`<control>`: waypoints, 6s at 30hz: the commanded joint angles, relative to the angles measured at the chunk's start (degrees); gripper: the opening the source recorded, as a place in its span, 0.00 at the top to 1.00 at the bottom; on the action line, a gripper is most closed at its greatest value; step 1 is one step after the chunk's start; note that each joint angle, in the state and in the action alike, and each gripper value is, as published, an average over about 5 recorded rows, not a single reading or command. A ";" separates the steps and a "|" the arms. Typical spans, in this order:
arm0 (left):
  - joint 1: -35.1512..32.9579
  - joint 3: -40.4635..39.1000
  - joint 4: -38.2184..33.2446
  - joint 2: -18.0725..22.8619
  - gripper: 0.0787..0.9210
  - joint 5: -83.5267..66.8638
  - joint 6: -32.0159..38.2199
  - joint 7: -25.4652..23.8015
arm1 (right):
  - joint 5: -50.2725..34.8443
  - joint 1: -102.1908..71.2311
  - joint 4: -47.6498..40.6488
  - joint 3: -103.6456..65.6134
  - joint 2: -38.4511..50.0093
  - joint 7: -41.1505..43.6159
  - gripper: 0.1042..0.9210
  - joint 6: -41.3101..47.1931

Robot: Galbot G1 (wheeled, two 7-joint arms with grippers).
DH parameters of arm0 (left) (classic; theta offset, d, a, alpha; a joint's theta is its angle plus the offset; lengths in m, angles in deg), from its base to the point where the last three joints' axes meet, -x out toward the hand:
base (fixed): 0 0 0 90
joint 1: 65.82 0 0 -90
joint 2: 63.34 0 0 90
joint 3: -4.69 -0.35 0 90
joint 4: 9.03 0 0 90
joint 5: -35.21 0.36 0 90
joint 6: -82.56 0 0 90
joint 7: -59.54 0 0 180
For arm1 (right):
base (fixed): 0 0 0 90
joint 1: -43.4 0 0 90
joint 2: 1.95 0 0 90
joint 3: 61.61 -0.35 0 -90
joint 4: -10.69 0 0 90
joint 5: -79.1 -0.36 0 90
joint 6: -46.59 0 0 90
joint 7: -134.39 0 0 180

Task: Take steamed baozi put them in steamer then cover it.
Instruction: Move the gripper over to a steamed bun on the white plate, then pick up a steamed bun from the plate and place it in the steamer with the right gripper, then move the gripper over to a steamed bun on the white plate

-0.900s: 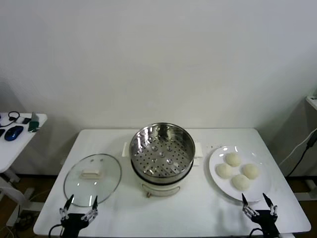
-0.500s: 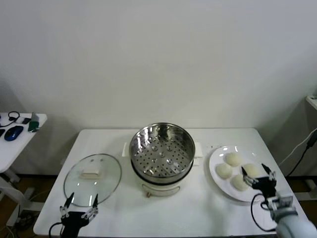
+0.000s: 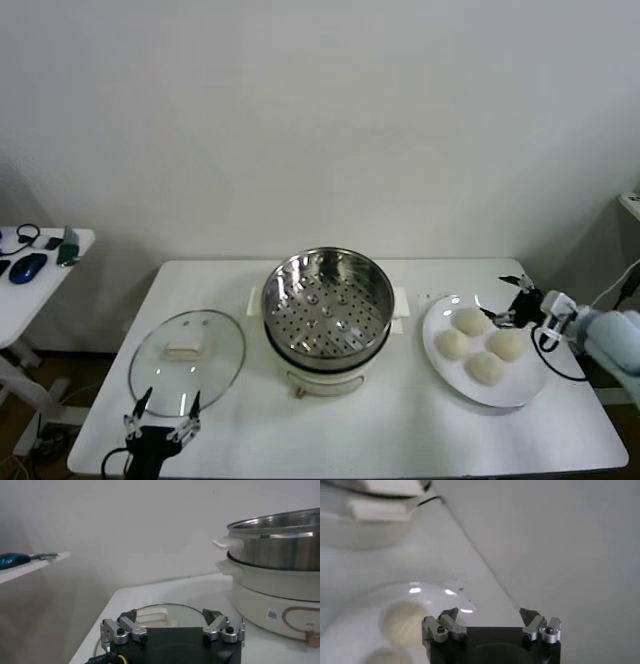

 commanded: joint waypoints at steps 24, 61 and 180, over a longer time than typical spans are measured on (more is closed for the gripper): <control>-1.52 1.11 0.12 1.56 0.12 1.60 2.32 0.30 | 4.25 49.80 -38.16 60.28 -26.49 25.63 0.12 -8.02; -0.96 0.36 2.80 1.40 0.12 2.83 3.65 0.65 | 10.79 37.20 -45.81 45.65 -30.00 20.06 0.30 -10.10; -0.87 -0.30 1.86 1.47 0.12 4.71 5.07 1.55 | -13.41 52.17 -10.72 79.52 -17.73 2.15 0.12 9.03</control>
